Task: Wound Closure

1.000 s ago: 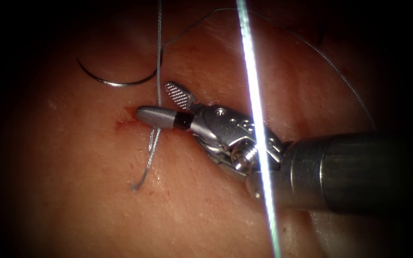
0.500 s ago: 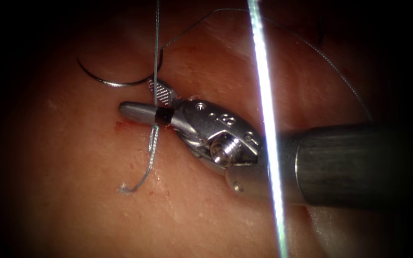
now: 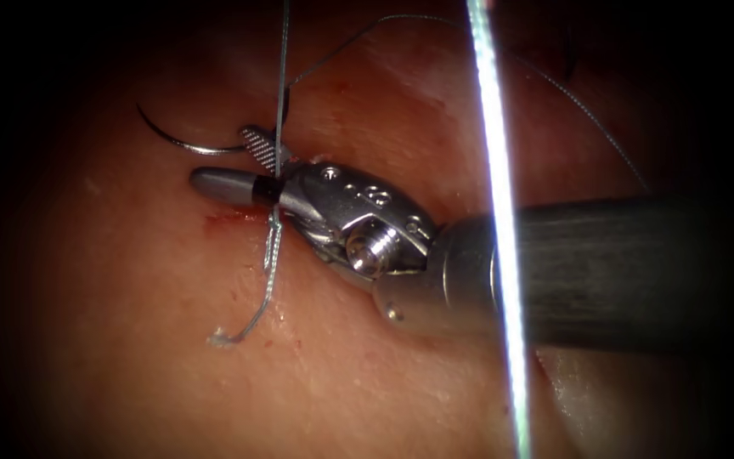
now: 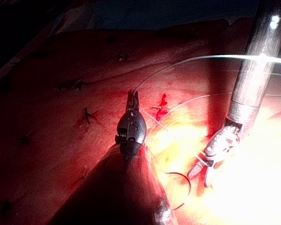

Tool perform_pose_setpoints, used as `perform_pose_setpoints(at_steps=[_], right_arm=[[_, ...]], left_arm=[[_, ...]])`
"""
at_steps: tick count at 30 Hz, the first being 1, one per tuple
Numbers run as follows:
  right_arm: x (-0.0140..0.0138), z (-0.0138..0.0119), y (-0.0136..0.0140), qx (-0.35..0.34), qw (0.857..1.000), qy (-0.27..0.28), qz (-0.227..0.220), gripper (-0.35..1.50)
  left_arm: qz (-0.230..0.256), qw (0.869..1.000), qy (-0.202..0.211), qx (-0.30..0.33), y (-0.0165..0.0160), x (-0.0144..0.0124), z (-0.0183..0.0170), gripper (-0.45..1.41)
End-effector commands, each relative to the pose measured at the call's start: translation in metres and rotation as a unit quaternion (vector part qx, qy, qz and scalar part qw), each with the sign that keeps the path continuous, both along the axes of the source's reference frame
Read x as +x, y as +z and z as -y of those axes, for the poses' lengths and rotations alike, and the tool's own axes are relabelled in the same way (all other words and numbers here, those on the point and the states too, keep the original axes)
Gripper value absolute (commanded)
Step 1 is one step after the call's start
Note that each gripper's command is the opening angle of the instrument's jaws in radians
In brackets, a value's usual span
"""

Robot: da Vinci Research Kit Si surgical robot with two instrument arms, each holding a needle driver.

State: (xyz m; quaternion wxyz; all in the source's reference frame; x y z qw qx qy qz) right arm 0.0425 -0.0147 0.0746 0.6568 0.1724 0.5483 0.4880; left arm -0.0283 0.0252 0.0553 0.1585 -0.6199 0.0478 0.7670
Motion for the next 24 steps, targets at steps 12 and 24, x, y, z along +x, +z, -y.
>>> perform_pose_setpoints(at_steps=[12,24], right_arm=[[0.0020,0.0000,0.0005,0.000,1.000,-0.006,-0.005,1.10],[0.0015,0.0004,0.0002,-0.051,0.998,-0.046,-0.002,-0.35]], left_arm=[[0.003,1.000,0.001,-0.002,0.0004,-0.0006,-0.0004,-0.45],[0.005,1.000,0.005,-0.002,-0.0005,-0.0002,-0.0001,-0.45]])
